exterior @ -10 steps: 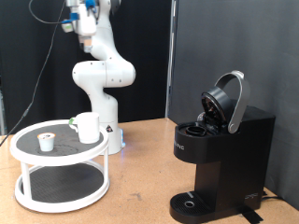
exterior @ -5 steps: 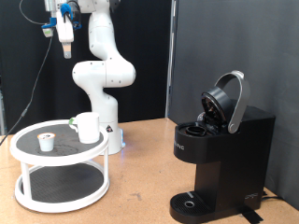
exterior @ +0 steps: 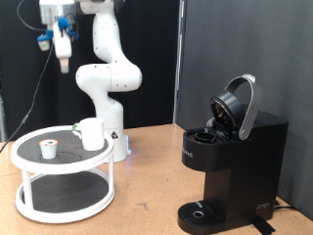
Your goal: Make a cup of coffee with the keurig machine
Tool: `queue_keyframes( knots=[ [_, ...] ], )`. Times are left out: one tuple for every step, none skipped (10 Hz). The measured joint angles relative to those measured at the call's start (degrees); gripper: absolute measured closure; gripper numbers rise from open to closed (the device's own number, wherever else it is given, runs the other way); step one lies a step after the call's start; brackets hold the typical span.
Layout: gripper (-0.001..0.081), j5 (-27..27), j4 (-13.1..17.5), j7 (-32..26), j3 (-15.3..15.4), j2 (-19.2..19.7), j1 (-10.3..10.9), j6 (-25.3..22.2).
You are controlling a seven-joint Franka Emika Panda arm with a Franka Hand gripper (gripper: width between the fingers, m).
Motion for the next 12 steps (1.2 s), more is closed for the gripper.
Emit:
queue_keyframes(
  knots=[
    [0.0072, -0.52, -2.0, 0.05, -0.83, 0.65, -0.32, 3.56],
    [0.0072, -1.11, -4.16, 0.2, -1.51, 1.26, -0.69, 7.44],
    [0.0072, -2.04, -6.27, 0.85, -1.86, 2.06, -1.19, 11.0],
    [0.0072, -3.21, -8.28, 2.34, -1.88, 2.93, -1.77, 14.41],
    [0.0072, -3.99, -9.59, 3.63, -1.81, 3.76, -2.35, 17.2],
    [0.0072, -3.78, -9.54, 3.18, -1.82, 3.71, -2.32, 17.05],
    [0.0072, -3.26, -9.47, 1.89, -2.1, 3.68, -2.3, 16.9],
    [0.0072, -3.09, -9.43, 0.52, -2.81, 3.65, -2.3, 16.91],
    [0.0072, -3.12, -9.48, -0.18, -3.52, 3.68, -2.32, 17.06],
    [0.0072, -3.57, -9.65, -0.26, -4.08, 3.85, -2.38, 17.57],
    [0.0072, -4.15, -9.81, -0.26, -4.46, 4.47, -2.55, 18.48],
    [0.0072, -4.35, -9.92, -0.14, -4.76, 5.53, -2.6, 19.85]
  ],
)
